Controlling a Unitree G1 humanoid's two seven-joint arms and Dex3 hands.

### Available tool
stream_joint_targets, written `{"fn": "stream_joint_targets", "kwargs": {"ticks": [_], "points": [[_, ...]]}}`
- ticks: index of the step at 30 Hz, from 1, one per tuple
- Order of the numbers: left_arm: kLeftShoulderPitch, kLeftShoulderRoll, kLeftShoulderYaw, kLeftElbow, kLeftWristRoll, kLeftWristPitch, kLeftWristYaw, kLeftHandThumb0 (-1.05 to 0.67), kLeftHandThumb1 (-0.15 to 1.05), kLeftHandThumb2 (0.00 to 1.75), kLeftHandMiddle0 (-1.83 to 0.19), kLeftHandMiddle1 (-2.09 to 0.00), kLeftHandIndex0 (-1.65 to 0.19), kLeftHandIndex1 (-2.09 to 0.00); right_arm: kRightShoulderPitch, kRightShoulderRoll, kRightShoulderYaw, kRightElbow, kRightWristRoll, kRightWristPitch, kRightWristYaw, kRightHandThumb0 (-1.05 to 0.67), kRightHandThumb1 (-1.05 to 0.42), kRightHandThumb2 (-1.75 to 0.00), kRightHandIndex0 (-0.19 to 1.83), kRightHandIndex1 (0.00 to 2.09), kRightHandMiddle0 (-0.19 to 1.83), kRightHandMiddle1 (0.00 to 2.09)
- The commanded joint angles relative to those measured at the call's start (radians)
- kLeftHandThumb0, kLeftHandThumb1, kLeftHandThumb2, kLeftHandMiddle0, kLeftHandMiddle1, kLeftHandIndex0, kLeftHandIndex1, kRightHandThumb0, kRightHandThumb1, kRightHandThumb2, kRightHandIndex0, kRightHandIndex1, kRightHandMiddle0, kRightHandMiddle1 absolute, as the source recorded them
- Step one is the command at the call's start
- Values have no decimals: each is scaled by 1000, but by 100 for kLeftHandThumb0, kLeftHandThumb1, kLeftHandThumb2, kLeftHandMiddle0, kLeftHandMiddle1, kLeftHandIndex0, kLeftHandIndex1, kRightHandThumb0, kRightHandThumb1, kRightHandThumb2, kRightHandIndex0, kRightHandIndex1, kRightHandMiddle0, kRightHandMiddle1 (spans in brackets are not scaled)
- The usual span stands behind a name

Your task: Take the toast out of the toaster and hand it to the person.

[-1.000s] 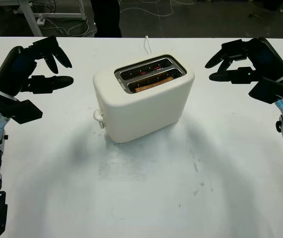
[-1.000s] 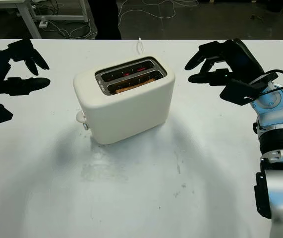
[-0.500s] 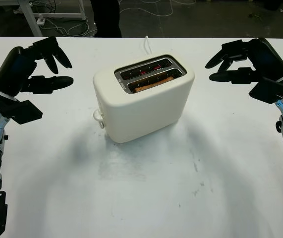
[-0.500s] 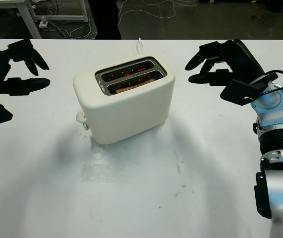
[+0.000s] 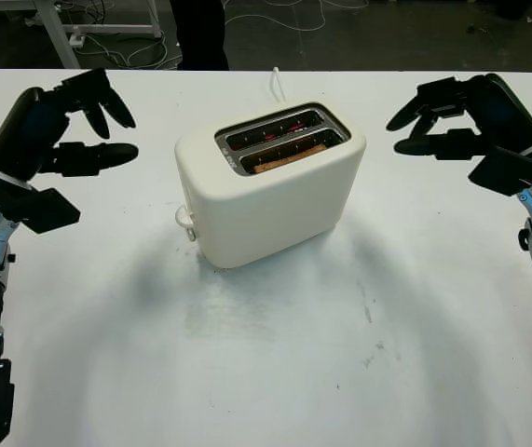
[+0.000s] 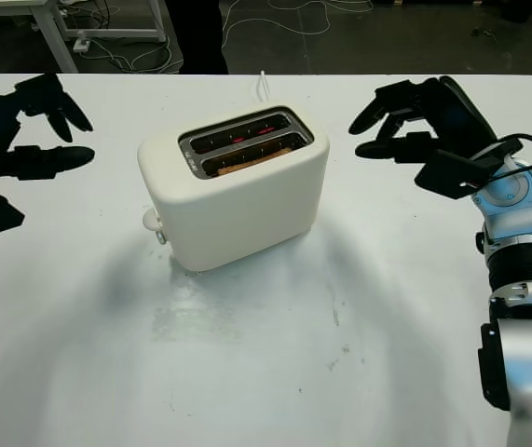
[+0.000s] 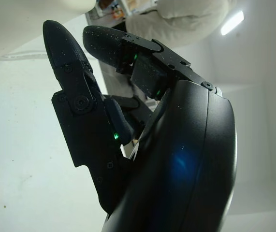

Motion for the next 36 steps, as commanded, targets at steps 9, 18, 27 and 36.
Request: {"fn": "stream_joint_targets", "kwargs": {"ticks": [9,18,27,36], "points": [[5,-7,3,-1,-14,-1,2,-77,92,22,-59,-166,-44,-152,-9,0,-3,0,4,-22,-2,-73,-78,0,97,100,98,64],[7,-6,4,-3,-12,-1,5,-77,92,22,-59,-165,-44,-151,-7,1,-5,1,8,-21,-1,-73,-79,0,97,99,98,63],[6,-5,4,1,-8,-3,8,-77,92,22,-59,-166,-44,-152,-10,4,-4,4,8,-21,-2,-73,-78,0,98,98,99,62],[7,-7,4,-7,-11,3,5,-77,92,22,-58,-166,-44,-152,-8,0,0,-9,-3,-14,-9,-73,-78,0,97,99,99,63]]}}
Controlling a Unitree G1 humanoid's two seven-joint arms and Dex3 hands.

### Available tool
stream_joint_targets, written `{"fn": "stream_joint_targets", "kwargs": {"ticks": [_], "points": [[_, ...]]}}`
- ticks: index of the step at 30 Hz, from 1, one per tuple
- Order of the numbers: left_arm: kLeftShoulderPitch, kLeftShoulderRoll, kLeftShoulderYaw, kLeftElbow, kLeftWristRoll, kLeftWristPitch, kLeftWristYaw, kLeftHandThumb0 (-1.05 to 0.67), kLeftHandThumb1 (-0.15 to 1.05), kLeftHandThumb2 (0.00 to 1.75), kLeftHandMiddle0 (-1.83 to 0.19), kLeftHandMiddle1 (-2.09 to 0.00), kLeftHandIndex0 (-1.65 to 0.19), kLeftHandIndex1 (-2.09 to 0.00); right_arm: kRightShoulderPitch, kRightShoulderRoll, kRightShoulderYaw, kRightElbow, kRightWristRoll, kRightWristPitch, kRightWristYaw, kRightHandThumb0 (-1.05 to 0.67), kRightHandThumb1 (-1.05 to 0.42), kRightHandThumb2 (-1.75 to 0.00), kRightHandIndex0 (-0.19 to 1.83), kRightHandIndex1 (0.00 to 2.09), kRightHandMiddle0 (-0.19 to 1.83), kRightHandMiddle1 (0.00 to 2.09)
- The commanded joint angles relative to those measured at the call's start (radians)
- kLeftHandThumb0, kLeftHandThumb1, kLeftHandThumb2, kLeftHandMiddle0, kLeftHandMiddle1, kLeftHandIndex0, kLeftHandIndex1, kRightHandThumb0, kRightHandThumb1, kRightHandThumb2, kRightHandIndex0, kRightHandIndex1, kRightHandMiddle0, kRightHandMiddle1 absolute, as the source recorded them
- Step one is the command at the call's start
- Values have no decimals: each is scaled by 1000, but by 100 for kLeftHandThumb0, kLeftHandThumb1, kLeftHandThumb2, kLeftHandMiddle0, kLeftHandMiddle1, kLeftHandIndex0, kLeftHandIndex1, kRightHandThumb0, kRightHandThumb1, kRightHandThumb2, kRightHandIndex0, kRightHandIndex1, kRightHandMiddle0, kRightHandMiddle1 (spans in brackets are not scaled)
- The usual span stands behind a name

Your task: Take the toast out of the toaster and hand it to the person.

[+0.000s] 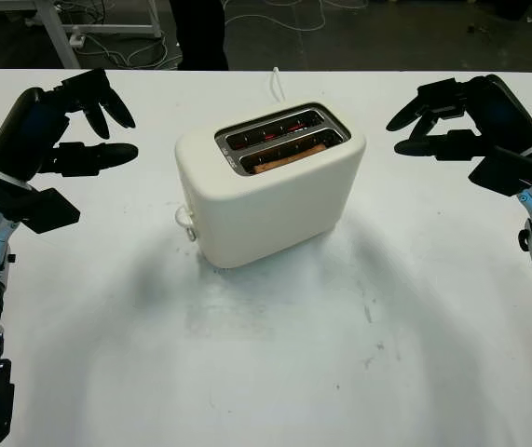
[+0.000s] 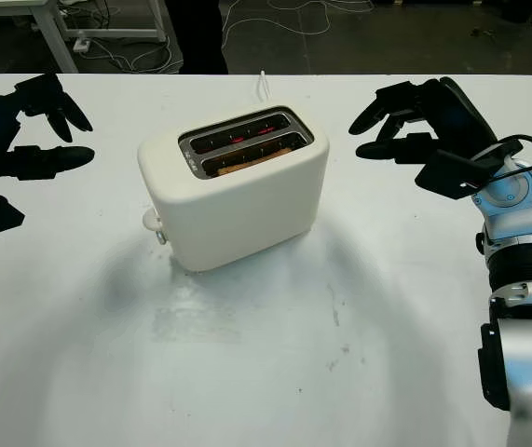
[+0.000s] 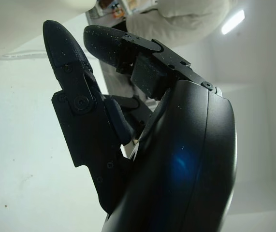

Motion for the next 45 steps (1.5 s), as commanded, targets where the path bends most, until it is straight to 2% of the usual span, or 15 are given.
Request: {"fn": "stream_joint_targets", "kwargs": {"ticks": [1,45], "points": [[8,-5,4,-11,-8,8,7,-77,92,22,-58,-166,-44,-152,-8,-1,0,-15,-4,-13,-9,-73,-78,0,96,99,98,63],[-2,-5,3,11,-4,-20,11,-76,92,23,-58,-166,-43,-152,-8,0,0,-16,-4,-11,-12,-74,-78,0,96,100,97,67]]}}
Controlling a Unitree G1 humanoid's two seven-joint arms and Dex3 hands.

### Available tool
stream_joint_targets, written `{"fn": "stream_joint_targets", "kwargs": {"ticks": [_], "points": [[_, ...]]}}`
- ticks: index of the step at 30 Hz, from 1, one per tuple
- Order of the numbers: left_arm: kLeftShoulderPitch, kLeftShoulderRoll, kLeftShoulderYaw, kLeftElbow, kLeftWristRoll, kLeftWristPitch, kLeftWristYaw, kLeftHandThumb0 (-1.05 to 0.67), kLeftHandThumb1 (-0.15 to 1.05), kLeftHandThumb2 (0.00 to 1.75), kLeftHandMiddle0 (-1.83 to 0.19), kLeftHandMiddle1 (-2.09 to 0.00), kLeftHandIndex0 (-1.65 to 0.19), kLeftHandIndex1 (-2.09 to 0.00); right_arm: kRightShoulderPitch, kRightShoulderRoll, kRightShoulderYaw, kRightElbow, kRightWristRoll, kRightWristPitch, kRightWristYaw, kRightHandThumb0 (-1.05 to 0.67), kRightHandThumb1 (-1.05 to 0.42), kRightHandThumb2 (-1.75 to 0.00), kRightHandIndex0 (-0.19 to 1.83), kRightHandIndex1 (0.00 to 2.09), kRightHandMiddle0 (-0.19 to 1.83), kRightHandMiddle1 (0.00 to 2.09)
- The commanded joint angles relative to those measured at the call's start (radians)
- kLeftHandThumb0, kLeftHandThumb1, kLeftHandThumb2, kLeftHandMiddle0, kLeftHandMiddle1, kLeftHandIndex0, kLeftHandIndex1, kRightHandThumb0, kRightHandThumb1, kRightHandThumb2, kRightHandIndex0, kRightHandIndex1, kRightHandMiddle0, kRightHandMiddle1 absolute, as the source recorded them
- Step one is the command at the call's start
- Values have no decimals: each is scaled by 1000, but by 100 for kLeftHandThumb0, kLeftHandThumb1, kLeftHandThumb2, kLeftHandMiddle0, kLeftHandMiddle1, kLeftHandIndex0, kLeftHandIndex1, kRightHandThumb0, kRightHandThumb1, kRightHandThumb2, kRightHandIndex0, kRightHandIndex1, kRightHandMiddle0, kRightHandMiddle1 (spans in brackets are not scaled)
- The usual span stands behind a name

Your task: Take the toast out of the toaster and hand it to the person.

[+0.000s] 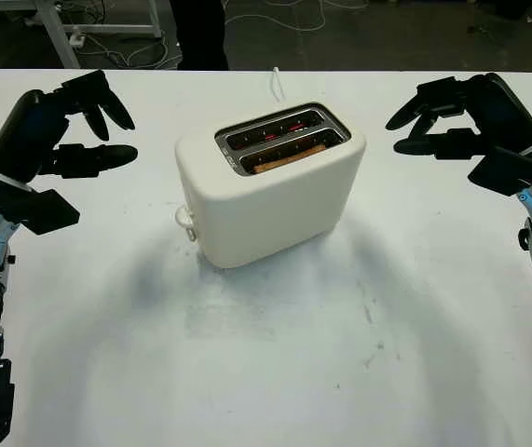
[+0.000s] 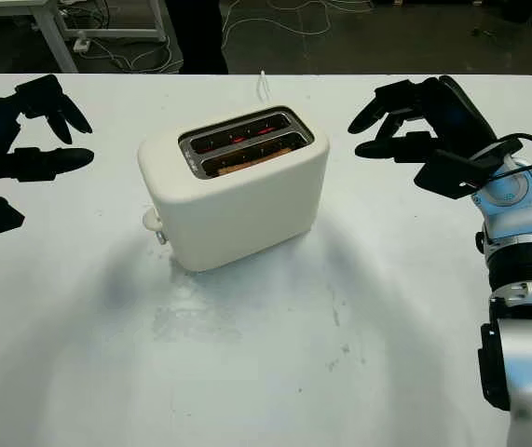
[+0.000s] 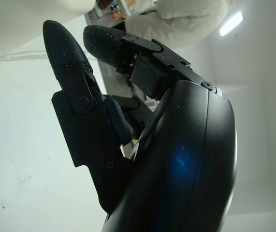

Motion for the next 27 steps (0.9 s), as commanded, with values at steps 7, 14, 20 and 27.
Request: {"fn": "stream_joint_targets", "kwargs": {"ticks": [7,14,20,27], "points": [[1,-6,3,-8,-9,7,7,-76,92,21,-59,-166,-44,-152,-9,4,-5,7,10,-30,0,-73,-79,-1,96,100,97,66],[1,-7,3,-10,-5,6,12,-77,92,22,-59,-167,-44,-152,-11,1,-2,8,4,-21,-4,-74,-79,0,97,99,98,65],[2,-8,3,-10,-9,7,9,-76,92,21,-58,-166,-43,-152,-12,1,-2,12,3,-25,-4,-74,-79,0,97,100,98,65],[2,-8,3,-7,-10,8,8,-77,92,21,-59,-166,-44,-152,-9,3,-5,12,10,-25,0,-73,-78,0,97,98,98,63]]}}
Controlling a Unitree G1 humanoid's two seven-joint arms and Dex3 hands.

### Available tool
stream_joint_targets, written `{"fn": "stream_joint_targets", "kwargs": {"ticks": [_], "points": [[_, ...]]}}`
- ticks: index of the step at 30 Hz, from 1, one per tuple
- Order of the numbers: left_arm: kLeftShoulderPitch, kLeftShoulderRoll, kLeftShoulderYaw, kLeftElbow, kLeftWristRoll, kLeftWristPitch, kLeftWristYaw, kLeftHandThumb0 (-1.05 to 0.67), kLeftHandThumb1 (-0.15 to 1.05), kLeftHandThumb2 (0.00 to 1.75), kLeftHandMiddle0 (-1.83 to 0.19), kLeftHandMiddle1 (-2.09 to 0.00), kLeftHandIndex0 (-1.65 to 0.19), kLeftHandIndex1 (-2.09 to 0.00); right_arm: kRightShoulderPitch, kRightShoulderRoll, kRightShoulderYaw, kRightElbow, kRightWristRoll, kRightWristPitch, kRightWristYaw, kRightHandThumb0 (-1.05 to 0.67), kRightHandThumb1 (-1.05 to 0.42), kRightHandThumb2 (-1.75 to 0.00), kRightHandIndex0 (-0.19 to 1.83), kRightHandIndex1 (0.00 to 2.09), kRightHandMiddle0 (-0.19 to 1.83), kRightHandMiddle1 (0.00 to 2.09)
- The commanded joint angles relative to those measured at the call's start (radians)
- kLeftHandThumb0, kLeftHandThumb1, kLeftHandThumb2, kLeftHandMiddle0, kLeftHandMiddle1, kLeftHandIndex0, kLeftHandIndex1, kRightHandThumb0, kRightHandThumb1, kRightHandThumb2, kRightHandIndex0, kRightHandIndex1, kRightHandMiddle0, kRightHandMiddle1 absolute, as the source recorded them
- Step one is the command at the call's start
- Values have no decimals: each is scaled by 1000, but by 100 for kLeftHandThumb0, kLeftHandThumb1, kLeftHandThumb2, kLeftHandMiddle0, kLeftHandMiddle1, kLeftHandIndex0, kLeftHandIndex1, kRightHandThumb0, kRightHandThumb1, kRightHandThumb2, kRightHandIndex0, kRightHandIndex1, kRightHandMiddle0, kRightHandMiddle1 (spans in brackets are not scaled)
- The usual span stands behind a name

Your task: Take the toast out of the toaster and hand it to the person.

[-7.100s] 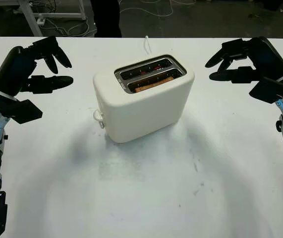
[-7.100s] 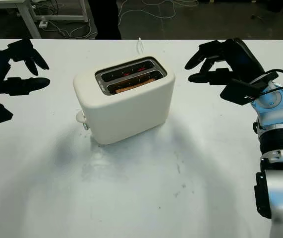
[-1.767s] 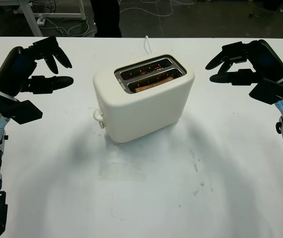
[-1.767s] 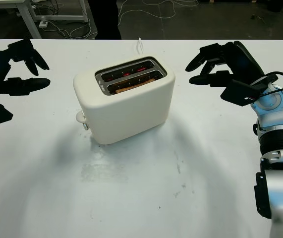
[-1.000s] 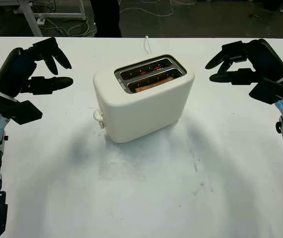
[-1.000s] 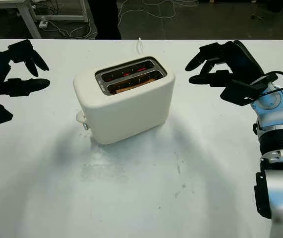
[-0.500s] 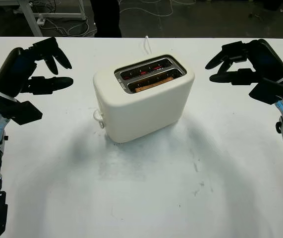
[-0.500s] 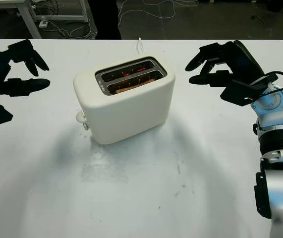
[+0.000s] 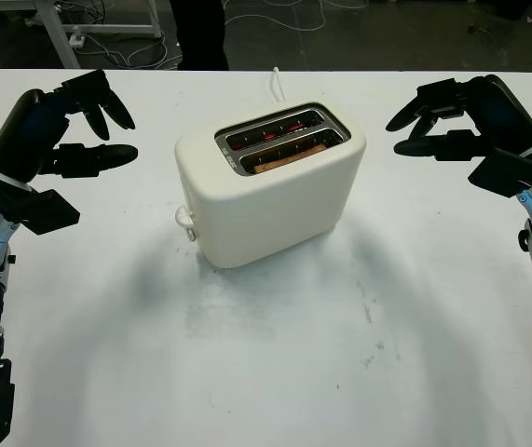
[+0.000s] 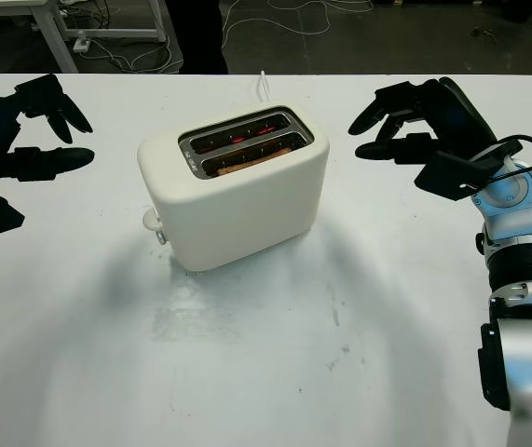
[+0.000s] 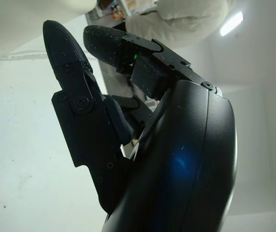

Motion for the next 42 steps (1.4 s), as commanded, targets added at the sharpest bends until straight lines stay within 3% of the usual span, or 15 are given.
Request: {"fn": "stream_joint_targets", "kwargs": {"ticks": [1,32,39,42], "points": [[2,-6,3,-4,-10,4,6,-77,92,21,-59,-166,-44,-152,-8,2,-4,-2,8,-12,0,-73,-78,0,98,98,98,63],[-3,-12,2,3,-12,-8,9,-76,92,21,-58,-166,-43,-152,-7,6,-3,-7,9,-11,-3,-70,-77,0,97,97,99,60],[-5,-9,0,-18,6,28,15,-79,92,22,-59,-166,-45,-152,-14,0,1,-16,1,0,-5,-72,-77,0,97,98,100,61],[-21,-12,0,-3,3,-4,20,-78,92,25,-59,-166,-43,-151,-12,-13,-1,-44,-8,-1,-11,-72,-78,-1,96,98,98,61]]}}
